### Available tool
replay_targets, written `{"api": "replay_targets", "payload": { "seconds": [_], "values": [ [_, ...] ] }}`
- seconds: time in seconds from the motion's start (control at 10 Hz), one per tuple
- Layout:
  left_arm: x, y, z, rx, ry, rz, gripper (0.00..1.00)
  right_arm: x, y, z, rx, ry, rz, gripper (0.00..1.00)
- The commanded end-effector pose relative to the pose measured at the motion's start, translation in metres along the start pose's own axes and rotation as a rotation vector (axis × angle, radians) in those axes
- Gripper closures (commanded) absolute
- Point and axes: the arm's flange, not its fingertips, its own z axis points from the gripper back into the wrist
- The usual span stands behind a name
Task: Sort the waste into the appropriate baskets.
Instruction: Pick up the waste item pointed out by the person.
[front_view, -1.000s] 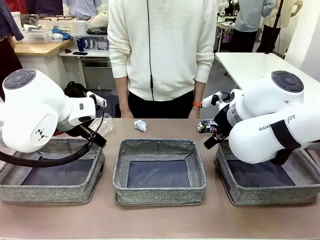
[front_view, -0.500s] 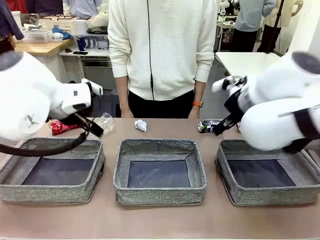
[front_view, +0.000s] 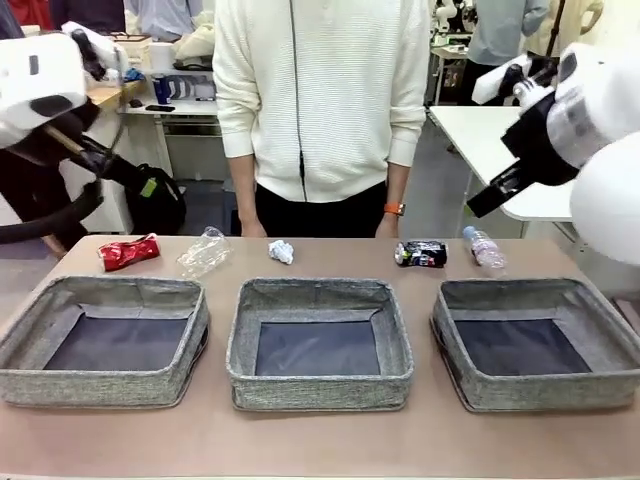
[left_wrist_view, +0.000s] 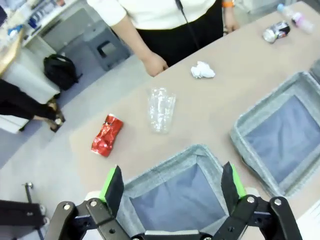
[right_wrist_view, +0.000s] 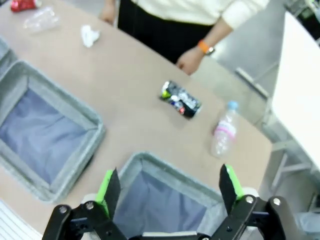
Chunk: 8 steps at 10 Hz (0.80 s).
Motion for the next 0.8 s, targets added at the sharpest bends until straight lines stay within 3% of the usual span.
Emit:
{"api": "replay_targets", "payload": {
  "seconds": [0.0, 0.2, 0.3, 0.5, 0.7],
  "values": [
    [-0.008, -0.002, -0.018, -0.316, 0.119, -0.020, 0.00, -0.009, -0.004, 0.013, 0.168, -0.002, -0.080, 0.00],
    [-0.020, 0.013, -0.021, -0.852, 0.312, 0.117, 0.00, -0.031, -0.018, 0.030, 0.484, -0.024, -0.408, 0.00],
    [-0.025, 0.033, -0.020, -1.202, 0.233, 0.242, 0.00, -0.042, -0.024, 0.042, 0.703, 0.023, -0.579, 0.00],
    [-0.040, 0.074, -0.019, -1.341, 0.056, 0.527, 0.00, -0.065, -0.040, 0.054, 0.866, 0.023, -0.803, 0.00],
    [-0.061, 0.105, -0.013, -1.336, -0.134, 0.726, 0.00, -0.096, -0.065, 0.045, 0.939, 0.004, -0.968, 0.00]
  ]
}}
